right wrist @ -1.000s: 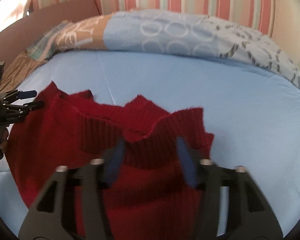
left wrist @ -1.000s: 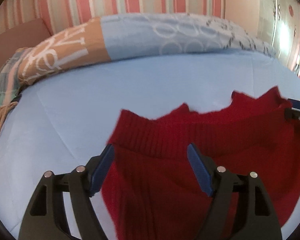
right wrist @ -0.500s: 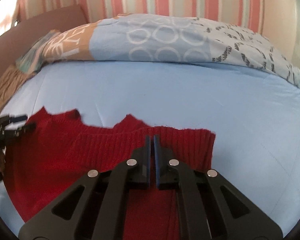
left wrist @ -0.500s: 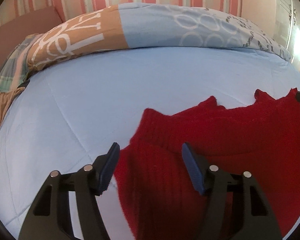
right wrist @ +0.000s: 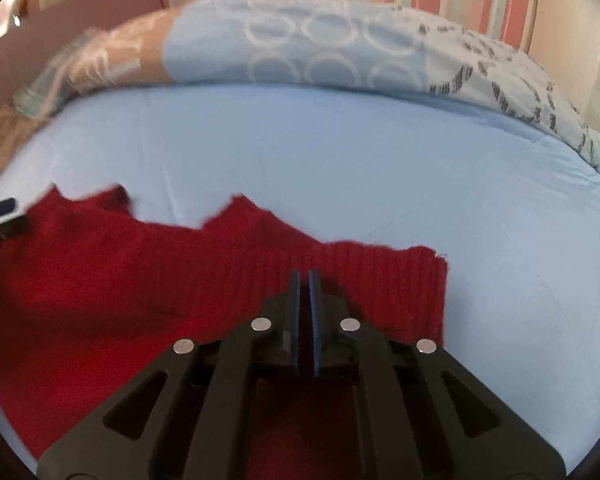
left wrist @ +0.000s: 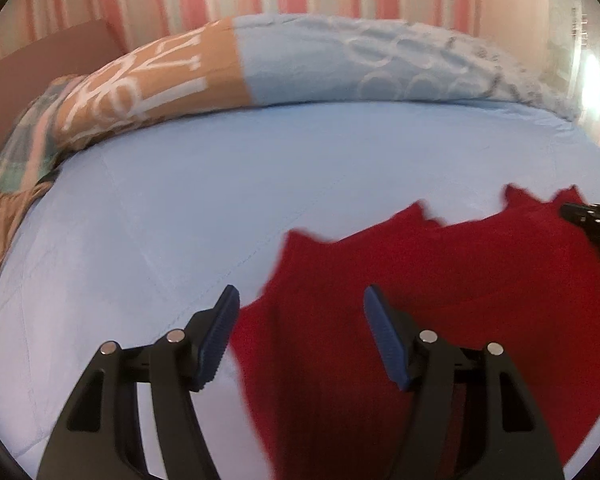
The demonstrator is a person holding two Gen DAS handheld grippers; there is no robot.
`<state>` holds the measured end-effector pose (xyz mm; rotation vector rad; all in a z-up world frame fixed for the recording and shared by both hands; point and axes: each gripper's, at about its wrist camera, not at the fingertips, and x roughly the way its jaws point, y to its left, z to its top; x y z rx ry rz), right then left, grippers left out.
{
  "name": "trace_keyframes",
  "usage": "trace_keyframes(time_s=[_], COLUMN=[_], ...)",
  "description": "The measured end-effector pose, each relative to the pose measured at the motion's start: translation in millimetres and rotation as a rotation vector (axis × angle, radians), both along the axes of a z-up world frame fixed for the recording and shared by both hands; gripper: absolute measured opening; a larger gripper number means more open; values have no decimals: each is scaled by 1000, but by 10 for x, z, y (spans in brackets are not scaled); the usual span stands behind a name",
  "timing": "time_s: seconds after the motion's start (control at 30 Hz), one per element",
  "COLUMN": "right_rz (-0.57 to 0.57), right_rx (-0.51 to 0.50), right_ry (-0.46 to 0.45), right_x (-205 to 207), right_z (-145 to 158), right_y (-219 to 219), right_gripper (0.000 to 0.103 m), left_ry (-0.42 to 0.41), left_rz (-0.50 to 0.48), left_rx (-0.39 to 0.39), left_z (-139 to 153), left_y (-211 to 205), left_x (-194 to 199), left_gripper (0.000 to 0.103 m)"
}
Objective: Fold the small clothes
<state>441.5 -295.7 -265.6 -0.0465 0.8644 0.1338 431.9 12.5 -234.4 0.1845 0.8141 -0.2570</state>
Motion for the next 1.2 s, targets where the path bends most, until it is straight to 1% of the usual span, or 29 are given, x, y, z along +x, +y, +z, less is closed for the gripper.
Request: trace_keyframes(time_s=[0.03,0.07,0.13,0.17,0.2,0.27,0.3,0.33,0.37,0.4,0.47,0.5,0.57,0.6,0.67,0.7,0.77,0.87,0.93,1.0,1.03,1.1,1.13,1.2], right_rz=[-5,-10,-19,-22,-24,-26,-29,-35,-37,-39,-44,-45,-47,-48,-53,-54,-61,-74,-77,-71,-67,-54,-50,-37], right_rx=[3,10,20,21,18,12,8,1,1,5,14,17,20,22,28,30,31,40,36,31,29,33,33,30], right_ry=[-25,-41,-63,-68,-73,-73,-70,-68,-66,-64,-64,-62,-72,-77,-94,-91,-82,-68,-60,-52,-57,-72,-75,-82], right_x=[-91,-152,-261,-301,-349,-388,-402,-417,-424,-431,-458,-462,-475,-482,-490,-474,-438,-393,-390,-403,-425,-488,-523,-627], right_z=[85,142,209,222,227,211,197,174,161,150,133,127,135,143,164,155,117,68,44,35,48,110,135,181], right_y=[-18,-31,-59,-64,-73,-84,-86,-100,-110,-118,-133,-132,-122,-118,-113,-112,-114,-136,-138,-136,-135,-129,-126,-114], right_gripper=[9,12,13,13,13,13,13,13,13,13,13,13,13,13,13,13,13,13,13,13,13,13,15,28], left_ry=[-5,-10,8,23,50,117,157,171,167,164,173,174,152,118,46,37,38,78,98,86,82,65,43,19], left_rz=[-18,-34,-67,-65,-51,-50,-56,-63,-67,-72,-79,-83,-78,-62,-33,-29,-22,-31,-45,-45,-52,-53,-48,-57], left_rx=[3,5,19,35,62,53,38,30,25,22,6,4,-3,-17,-25,-29,-17,7,38,49,35,16,15,-7], left_z=[27,48,40,10,-60,-194,-268,-309,-323,-326,-321,-315,-253,-171,-18,15,14,-141,-238,-229,-206,-102,-16,125], left_y=[-74,-149,-346,-412,-498,-567,-586,-590,-594,-599,-603,-610,-596,-552,-484,-466,-458,-496,-521,-532,-519,-465,-438,-342], left_x=[-10,-7,46,89,164,295,342,361,361,362,368,371,358,342,309,312,388,508,508,462,435,354,248,-5], left_gripper=[76,78,78,78,78,76,68,65,56,44,34,18,12,11,11,11,11,11,12,19,23,59,63,63])
